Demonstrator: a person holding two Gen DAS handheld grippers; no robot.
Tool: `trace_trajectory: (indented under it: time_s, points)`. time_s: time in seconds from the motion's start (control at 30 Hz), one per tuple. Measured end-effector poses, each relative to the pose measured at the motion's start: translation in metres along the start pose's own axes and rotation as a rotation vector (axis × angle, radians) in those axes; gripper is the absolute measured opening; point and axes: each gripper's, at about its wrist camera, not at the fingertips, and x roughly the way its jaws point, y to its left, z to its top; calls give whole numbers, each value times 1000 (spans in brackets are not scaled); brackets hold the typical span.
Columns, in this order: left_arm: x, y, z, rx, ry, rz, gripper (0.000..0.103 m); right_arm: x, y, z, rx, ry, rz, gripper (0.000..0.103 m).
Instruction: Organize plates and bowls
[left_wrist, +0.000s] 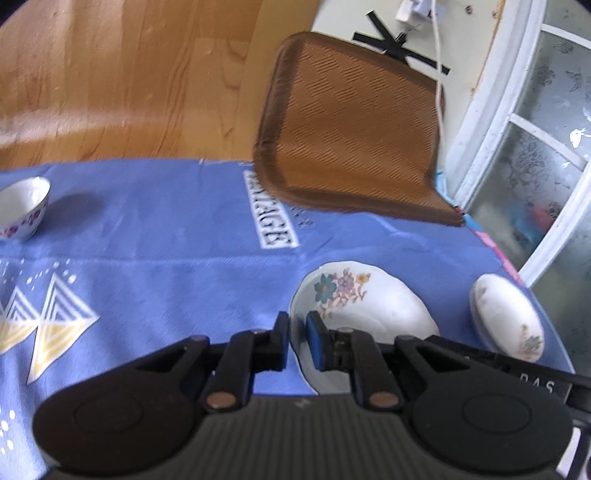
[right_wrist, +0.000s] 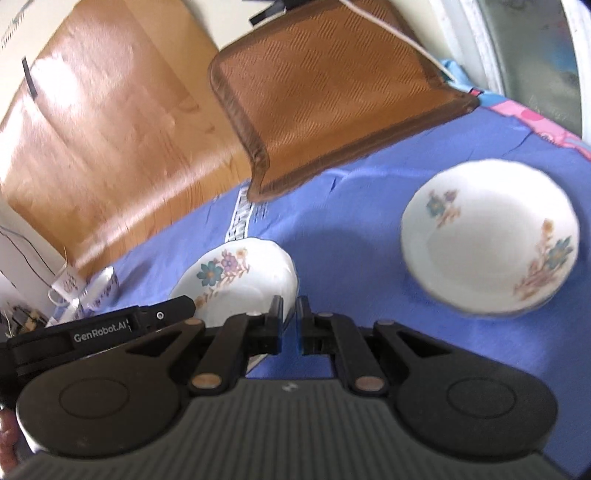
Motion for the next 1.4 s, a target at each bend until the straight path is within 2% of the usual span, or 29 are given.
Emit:
trace_trajectory:
  time_s: [0.17,0.33,0.77,0.93,1.17,1.4]
  points:
    - [3,13,-9,-8,8,6,13,6,10,-4,-29,1,-8,10]
    - [0,16,-12,22,-18,46,14,13,17,-3,-47,13,-2,12]
    - [0,25,-16,24,-40,85,39,24,19,-9,-14,37,42,23]
    - [1,26,-17,29,-46,88,42,23,23,-9,-49,31,29,23]
    - [0,28,-19,34,-55,90,47,14,30,-10,-158,-26,-30,25]
    - [-1,25,-25,64,-82,114,56,19,27,-10,-159,-18,-34,25]
